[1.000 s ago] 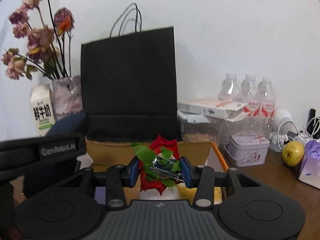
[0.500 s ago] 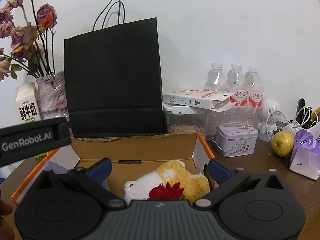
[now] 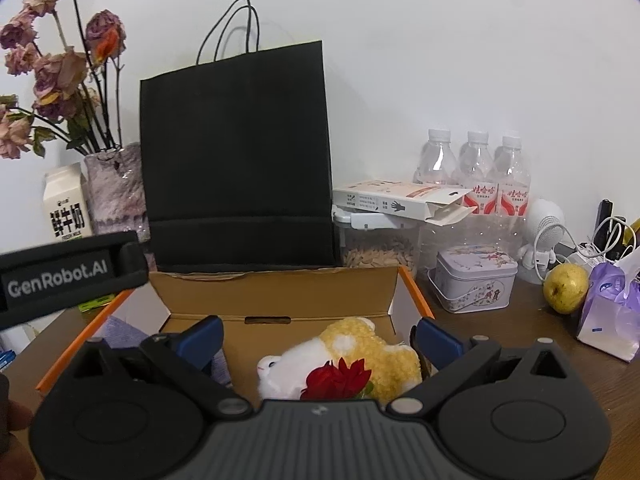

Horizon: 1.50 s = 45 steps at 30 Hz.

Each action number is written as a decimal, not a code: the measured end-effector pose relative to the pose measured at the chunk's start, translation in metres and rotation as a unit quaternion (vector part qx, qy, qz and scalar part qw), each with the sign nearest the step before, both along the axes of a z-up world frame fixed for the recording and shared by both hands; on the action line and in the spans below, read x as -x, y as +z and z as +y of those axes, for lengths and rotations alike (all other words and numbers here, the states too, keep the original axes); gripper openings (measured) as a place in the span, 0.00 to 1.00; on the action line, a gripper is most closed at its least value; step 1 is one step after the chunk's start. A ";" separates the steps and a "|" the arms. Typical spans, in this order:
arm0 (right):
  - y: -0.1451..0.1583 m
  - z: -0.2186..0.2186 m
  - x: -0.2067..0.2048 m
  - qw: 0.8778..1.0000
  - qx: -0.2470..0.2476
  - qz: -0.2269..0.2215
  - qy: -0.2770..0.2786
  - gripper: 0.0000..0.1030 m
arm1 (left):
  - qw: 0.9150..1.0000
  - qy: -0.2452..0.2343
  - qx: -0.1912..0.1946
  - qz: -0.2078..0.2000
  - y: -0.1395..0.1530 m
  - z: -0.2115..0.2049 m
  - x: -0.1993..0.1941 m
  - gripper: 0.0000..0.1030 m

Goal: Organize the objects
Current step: 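Open the right tool to drop the rose while the left tool releases the navy pouch in the box, then withdraw both open tools from the box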

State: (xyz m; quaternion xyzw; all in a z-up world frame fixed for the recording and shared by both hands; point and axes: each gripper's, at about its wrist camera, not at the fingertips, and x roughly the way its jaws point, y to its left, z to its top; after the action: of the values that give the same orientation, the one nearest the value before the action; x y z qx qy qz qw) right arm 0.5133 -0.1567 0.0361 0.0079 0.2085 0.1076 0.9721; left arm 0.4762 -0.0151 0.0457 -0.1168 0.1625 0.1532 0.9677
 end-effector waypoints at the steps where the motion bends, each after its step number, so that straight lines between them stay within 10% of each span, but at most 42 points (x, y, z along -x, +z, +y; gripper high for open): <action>1: 0.002 0.000 0.003 1.000 0.000 0.000 0.003 1.00 | 1.000 -0.002 0.000 -0.002 0.002 0.000 0.003 1.00; 45: -0.026 -0.051 0.178 0.997 0.053 -0.041 0.045 1.00 | 0.996 -0.073 -0.047 -0.027 -0.030 0.007 0.187 1.00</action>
State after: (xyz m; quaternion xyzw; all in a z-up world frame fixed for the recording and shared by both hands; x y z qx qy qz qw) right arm 0.3350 -0.2073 0.0097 -0.0575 0.1741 0.1405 0.9729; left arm 0.2892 -0.0082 0.0157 -0.0636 0.1367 0.0868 0.9848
